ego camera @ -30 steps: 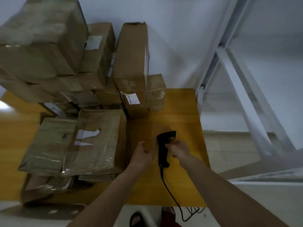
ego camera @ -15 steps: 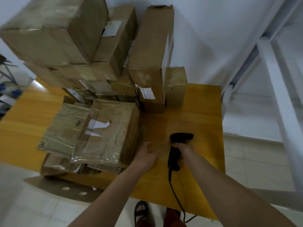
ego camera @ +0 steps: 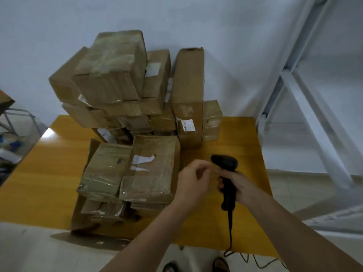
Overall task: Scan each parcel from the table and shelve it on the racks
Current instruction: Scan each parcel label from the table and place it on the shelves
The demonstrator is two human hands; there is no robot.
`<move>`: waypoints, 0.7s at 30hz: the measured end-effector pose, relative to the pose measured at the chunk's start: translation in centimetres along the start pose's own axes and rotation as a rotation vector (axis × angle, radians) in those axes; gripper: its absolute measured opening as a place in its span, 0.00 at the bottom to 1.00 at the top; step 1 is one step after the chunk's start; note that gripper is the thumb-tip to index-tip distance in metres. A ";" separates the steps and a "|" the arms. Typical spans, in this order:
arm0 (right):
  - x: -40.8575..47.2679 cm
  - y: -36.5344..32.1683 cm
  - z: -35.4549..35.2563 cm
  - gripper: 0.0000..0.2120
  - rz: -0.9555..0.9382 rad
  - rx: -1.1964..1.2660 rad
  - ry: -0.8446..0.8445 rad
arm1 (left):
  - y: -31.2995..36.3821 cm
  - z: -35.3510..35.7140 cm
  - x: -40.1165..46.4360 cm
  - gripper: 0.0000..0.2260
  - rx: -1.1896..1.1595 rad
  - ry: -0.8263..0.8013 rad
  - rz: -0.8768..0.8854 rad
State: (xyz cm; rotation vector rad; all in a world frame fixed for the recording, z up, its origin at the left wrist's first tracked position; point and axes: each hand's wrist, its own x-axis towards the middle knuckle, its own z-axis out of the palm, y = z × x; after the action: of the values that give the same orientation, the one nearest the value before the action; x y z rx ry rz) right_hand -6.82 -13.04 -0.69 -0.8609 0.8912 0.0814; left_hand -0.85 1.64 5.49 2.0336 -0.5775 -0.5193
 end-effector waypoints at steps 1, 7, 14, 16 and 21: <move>-0.9 -0.2 0.8 0.07 -0.030 0.001 -0.019 | 0.0 -0.9 -0.4 0.10 0.011 0.065 0.047; -4.6 -0.3 5.7 0.11 -0.153 0.059 -0.069 | -1.9 -6.2 -1.5 0.24 0.247 0.316 0.057; -5.4 1.7 9.5 0.23 -0.152 0.142 0.014 | -5.8 -10.1 -2.8 0.39 0.391 0.406 -0.079; -5.4 2.2 10.2 0.26 -0.154 0.126 0.040 | -6.6 -10.5 -3.2 0.41 0.339 0.415 -0.138; -5.6 2.9 11.9 0.24 -0.141 0.099 0.053 | -7.4 -10.6 -3.8 0.56 0.328 0.301 -0.301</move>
State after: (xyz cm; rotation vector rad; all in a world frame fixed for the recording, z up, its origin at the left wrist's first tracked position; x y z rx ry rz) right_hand -3.92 -1.39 5.34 -0.8345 0.8741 -0.1078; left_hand 3.57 14.36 4.72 2.4737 -0.1810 -0.2939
